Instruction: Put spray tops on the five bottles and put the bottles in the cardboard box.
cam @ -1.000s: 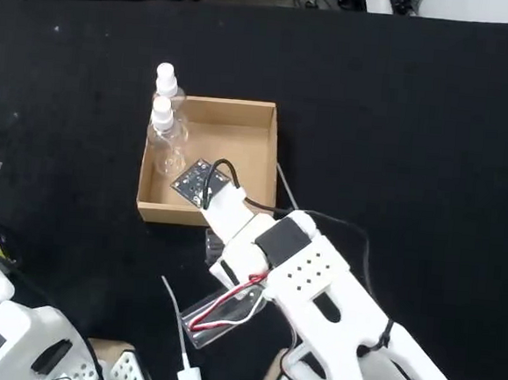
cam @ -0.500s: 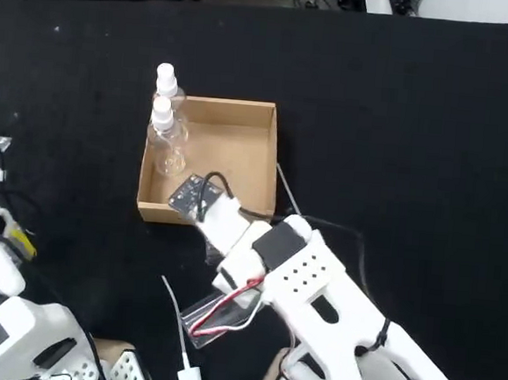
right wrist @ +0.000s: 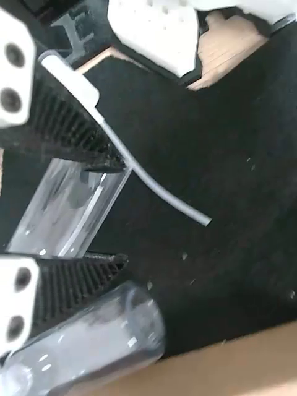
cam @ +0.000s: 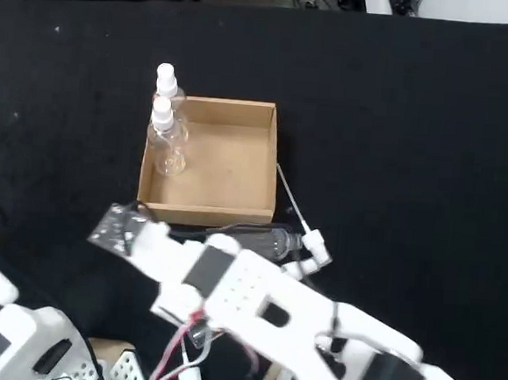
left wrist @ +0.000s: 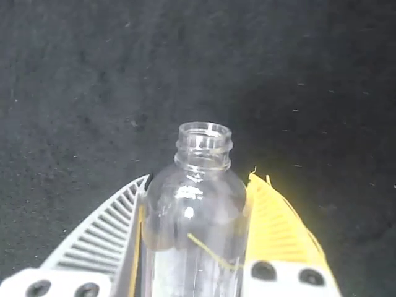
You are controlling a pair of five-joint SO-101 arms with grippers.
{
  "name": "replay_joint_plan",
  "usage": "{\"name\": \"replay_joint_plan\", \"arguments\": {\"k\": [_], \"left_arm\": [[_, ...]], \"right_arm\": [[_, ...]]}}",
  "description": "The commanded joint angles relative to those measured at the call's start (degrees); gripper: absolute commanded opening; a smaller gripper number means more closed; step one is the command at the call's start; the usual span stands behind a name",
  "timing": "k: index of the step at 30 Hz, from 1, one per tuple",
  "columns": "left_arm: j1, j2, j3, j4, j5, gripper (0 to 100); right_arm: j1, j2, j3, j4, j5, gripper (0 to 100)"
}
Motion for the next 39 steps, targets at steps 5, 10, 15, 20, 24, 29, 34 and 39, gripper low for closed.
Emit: {"name": "replay_joint_plan", "arguments": {"k": [5,10,15,20,24,29,34,39], "left_arm": [[-6.9,6.2,-11.6,-0.4,0.4,3],[-9.7,8.5,-14.9,-0.7,0.4,3],[-10.1,8.0,-15.9,-0.3,0.4,3],[-10.8,7.9,-15.6,-0.3,0.4,3],[-11.1,7.9,-15.6,-0.3,0.4,3],[-11.9,7.9,-16.1,-0.3,0.4,3],[-12.3,7.9,-16.1,-0.3,0.4,3],[-12.0,7.9,-16.0,-0.3,0.4,3]], "right_arm": [[-2.9,12.1,-6.7,-9.8,-7.6,18.1],[-2.7,15.5,-6.3,-11.0,-10.1,18.1],[-2.7,18.3,-6.3,-11.5,-10.0,18.0],[-2.7,23.3,-6.4,-11.8,-9.8,18.0],[-2.6,22.3,-6.6,-11.8,-9.6,7.7],[-2.6,19.6,-5.4,-11.8,-8.3,0.9],[-2.6,14.0,-4.9,-11.3,-7.9,1.1],[-1.1,3.5,-5.9,-6.8,-5.1,1.1]]}}
